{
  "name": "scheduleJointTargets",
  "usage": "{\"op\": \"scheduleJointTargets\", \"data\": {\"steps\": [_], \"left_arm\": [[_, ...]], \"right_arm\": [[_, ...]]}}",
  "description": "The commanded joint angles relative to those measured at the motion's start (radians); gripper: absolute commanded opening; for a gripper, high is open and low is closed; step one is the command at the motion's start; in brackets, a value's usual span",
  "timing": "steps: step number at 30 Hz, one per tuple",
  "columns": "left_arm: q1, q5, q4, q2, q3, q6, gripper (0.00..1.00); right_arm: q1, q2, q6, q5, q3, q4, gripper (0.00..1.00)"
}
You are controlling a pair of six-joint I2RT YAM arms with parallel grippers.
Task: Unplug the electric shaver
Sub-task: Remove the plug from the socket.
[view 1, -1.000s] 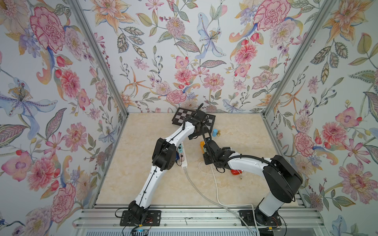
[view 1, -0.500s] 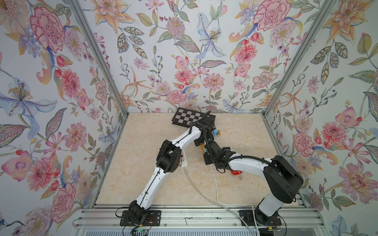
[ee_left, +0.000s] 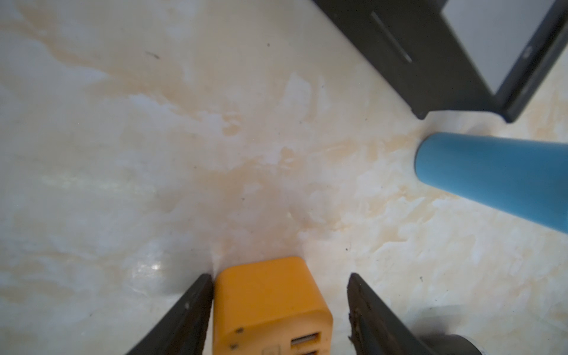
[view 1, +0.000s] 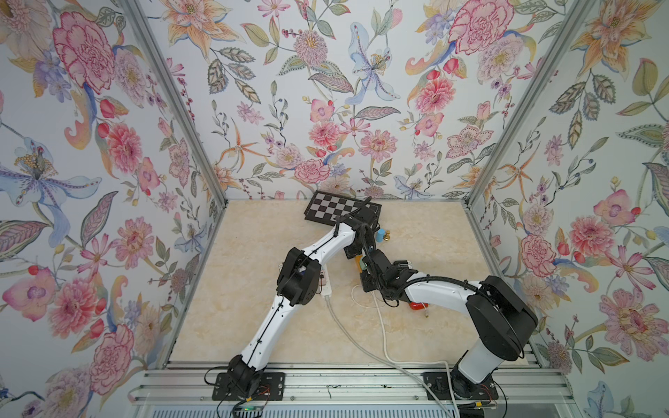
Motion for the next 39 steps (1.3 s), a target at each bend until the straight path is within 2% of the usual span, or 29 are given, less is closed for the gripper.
{"op": "scheduleJointTargets", "data": {"steps": [1, 5, 9, 17, 24, 27, 32, 37, 39], "left_arm": [[-0.025, 0.053, -0.087, 0.069, 0.014, -0.019, 0.76], [-0.024, 0.034, -0.150, 0.077, 0.062, -0.009, 0.81], [-0.025, 0.055, -0.179, 0.094, 0.072, -0.022, 0.80], [-0.018, 0.057, -0.182, 0.143, 0.131, -0.037, 0.64], [-0.019, 0.042, -0.191, 0.140, 0.123, -0.042, 0.58], [-0.022, 0.033, -0.191, 0.138, 0.121, -0.046, 0.57], [-0.028, 0.021, -0.195, 0.138, 0.114, -0.047, 0.55], [-0.030, 0.017, -0.194, 0.140, 0.106, -0.045, 0.54], [-0.032, 0.020, -0.190, 0.141, 0.099, -0.045, 0.49]], "right_arm": [[0.012, 0.011, -0.029, 0.004, -0.028, -0.015, 0.28], [0.028, 0.013, -0.046, 0.037, -0.032, -0.013, 0.27], [0.039, 0.012, -0.038, 0.056, -0.044, -0.002, 0.27], [0.062, 0.001, -0.030, 0.089, -0.076, 0.031, 0.27], [0.094, -0.006, -0.038, 0.152, -0.072, 0.041, 0.26], [0.101, -0.032, -0.034, 0.166, -0.063, 0.040, 0.22], [0.091, -0.077, -0.018, 0.146, -0.038, 0.009, 0.21], [0.033, -0.122, 0.025, 0.079, -0.038, -0.019, 0.21], [0.028, -0.129, 0.022, 0.062, -0.032, -0.021, 0.21]]}}
